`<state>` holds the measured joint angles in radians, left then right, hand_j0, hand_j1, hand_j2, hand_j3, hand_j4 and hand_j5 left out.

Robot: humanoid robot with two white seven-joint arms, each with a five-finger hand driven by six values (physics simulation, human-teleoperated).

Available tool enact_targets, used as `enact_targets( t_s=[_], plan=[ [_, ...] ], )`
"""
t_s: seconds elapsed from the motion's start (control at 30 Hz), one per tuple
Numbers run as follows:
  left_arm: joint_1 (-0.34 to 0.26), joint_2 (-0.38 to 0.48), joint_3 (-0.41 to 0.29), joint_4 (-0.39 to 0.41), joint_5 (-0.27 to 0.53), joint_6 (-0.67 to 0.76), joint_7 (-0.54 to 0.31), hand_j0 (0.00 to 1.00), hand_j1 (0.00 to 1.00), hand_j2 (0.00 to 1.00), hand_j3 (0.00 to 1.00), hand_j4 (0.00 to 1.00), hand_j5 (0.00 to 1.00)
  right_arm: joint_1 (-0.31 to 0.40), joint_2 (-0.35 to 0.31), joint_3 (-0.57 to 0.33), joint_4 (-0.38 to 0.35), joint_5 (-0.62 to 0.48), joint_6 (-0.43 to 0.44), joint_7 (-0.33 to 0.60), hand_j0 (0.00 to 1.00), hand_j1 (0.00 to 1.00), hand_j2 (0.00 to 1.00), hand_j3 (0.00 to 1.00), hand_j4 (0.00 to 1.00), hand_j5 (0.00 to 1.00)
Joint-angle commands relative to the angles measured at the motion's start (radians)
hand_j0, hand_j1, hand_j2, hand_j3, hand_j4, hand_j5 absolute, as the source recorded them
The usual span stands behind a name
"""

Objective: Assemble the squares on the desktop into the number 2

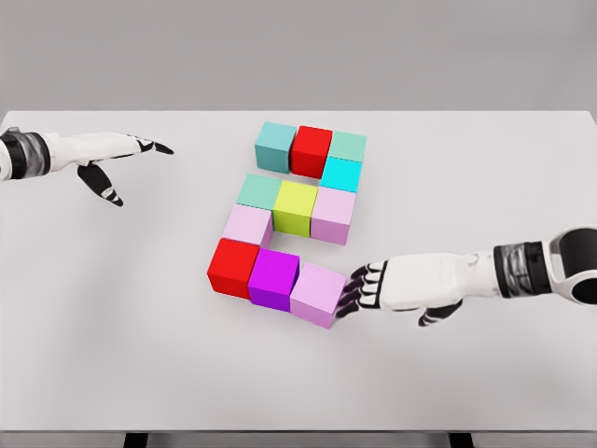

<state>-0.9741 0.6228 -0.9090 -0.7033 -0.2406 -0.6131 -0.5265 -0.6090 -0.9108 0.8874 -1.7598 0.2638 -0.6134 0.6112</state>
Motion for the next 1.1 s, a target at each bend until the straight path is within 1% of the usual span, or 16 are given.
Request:
enact_targets(
  t_s=[0.0, 0.27, 0.43, 1.07],
  plan=[
    [0.0, 0.0, 0.002, 0.001, 0.006, 0.002, 0.0, 1.0, 1.0, 1.0, 1.0, 1.0, 1.0, 0.0, -0.002, -0.012, 0.0, -0.006, 0.002, 0.0, 1.0, 1.0, 1.0, 1.0, 1.0, 1.0],
    [0.0, 0.002, 0.002, -0.001, 0.006, 0.002, 0.0, 1.0, 1.0, 1.0, 1.0, 1.0, 1.0, -0.002, 0.0, -0.013, 0.0, -0.001, 0.002, 0.0, 1.0, 1.0, 1.0, 1.0, 1.0, 1.0],
    [0.002, 0.0, 0.002, 0.001, 0.006, 0.002, 0.0, 1.0, 1.0, 1.0, 1.0, 1.0, 1.0, -0.018, 0.003, -0.013, 0.002, -0.001, 0.002, 0.0, 1.0, 1.0, 1.0, 1.0, 1.0, 1.0],
    [0.009, -0.002, 0.002, -0.001, 0.006, 0.002, -0.001, 1.0, 1.0, 1.0, 1.0, 1.0, 1.0, -0.017, 0.001, -0.03, 0.005, 0.014, 0.002, 0.0, 1.0, 1.0, 1.0, 1.0, 1.0, 1.0]
  ],
)
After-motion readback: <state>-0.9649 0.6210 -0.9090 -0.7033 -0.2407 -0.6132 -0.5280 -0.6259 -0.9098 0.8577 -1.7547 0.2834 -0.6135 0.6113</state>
